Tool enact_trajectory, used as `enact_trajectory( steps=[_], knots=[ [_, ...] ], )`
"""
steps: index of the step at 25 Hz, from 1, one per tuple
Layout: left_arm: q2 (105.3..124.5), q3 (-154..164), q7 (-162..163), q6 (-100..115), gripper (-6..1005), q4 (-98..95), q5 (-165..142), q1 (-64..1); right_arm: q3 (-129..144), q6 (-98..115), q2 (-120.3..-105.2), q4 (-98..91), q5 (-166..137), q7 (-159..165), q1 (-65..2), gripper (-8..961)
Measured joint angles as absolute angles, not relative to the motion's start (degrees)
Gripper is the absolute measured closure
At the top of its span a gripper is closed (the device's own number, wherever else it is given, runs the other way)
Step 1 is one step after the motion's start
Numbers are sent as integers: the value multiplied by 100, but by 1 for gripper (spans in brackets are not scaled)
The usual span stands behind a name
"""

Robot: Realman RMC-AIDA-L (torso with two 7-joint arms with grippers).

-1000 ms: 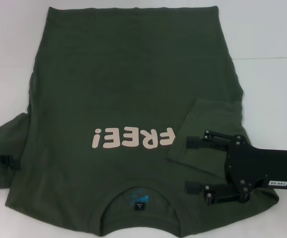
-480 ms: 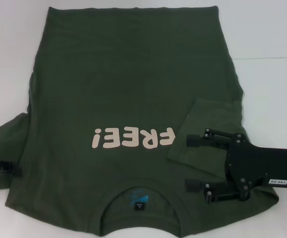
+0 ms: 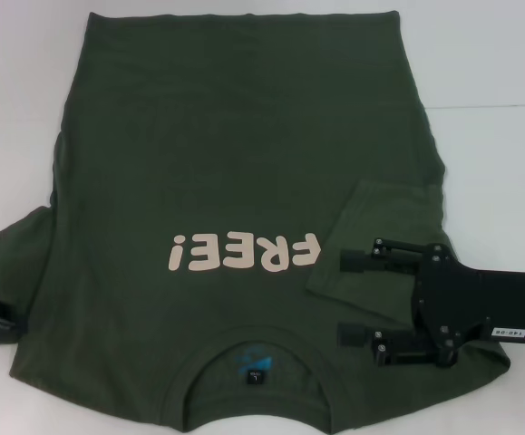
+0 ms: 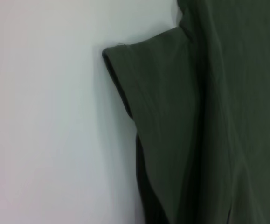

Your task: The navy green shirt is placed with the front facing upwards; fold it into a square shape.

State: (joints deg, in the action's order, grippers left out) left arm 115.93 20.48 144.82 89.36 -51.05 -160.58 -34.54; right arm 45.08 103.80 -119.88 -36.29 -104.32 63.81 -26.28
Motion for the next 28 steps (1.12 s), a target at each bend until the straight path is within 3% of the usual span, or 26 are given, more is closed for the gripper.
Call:
enact_trajectory(
  steps=[4,10,13,28],
  knots=[
    [11593,2048,14472,8927,551,-5107,-16047,-3454,4508,10393,-11988,-3630,-10432,6380,-2628,123],
    [11593,2047,14469,8904,790,-5107,-16047,-3454,4506,10424,-11988,-3630,-10432,6380,-2628,120],
    [11595,2048,14462,8891,967,-5107,-16051,-3454,4497,10434,-11988,-3630,-10432,6380,-2627,119],
    [11613,2059,14276,8886,975,-5139,-16033,-3454,4496,10436,-11988,-3630,-10432,6380,-2619,119]
  ],
)
